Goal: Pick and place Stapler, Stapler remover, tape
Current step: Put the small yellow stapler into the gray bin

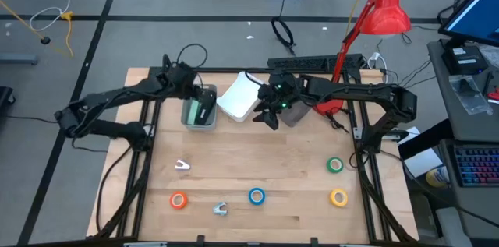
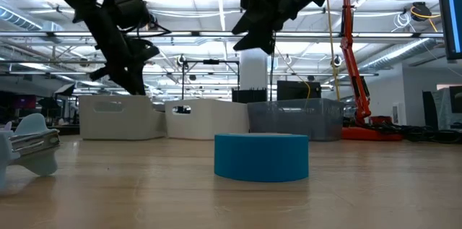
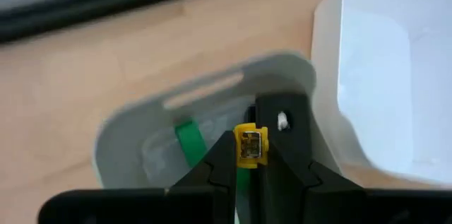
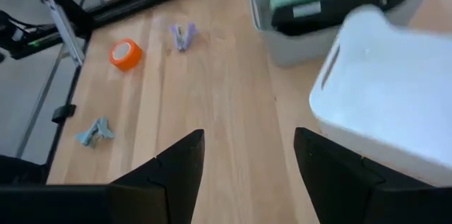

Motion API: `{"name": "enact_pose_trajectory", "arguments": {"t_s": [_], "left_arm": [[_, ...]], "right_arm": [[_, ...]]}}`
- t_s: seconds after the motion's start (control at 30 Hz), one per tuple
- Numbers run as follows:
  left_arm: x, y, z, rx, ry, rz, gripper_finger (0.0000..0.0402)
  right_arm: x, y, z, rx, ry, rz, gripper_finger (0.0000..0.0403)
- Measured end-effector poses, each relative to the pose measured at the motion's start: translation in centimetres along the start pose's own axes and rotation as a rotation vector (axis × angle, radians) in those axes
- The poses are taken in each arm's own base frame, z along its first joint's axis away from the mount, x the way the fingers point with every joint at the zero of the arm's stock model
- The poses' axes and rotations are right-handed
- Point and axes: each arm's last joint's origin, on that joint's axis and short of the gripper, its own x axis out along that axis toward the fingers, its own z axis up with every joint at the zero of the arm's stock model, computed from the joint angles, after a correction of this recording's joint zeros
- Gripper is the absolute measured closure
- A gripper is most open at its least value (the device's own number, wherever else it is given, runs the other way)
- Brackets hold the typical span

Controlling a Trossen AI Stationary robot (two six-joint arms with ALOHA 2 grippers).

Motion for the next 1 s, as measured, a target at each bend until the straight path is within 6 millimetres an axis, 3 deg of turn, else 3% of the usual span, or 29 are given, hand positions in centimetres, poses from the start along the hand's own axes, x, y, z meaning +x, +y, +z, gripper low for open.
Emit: {"name": "enact_pose_trajectory", "arguments": {"t_s": [0.3,0.53,0.7,1.0], "left_arm": [[2.5,-0.4,2.7,0.105,0.209,0.068,0.0351],[2.5,-0.7,5.0,0.135,0.258,0.089,0.0351],[2.4,-0.7,4.8,0.134,0.366,0.113,0.0351],[4.0,-0.6,4.4,0.149,0.413,0.136,0.0351]], "right_arm": [[0.0,0.0,0.0,-0.022,-0.001,0.0,0.0192],[0.0,0.0,0.0,-0.019,0.003,-0.001,0.0191],[0.0,0.0,0.0,-0.024,0.003,-0.002,0.0192],[0.0,0.0,0.1,-0.02,-0.004,-0.002,0.019]]}}
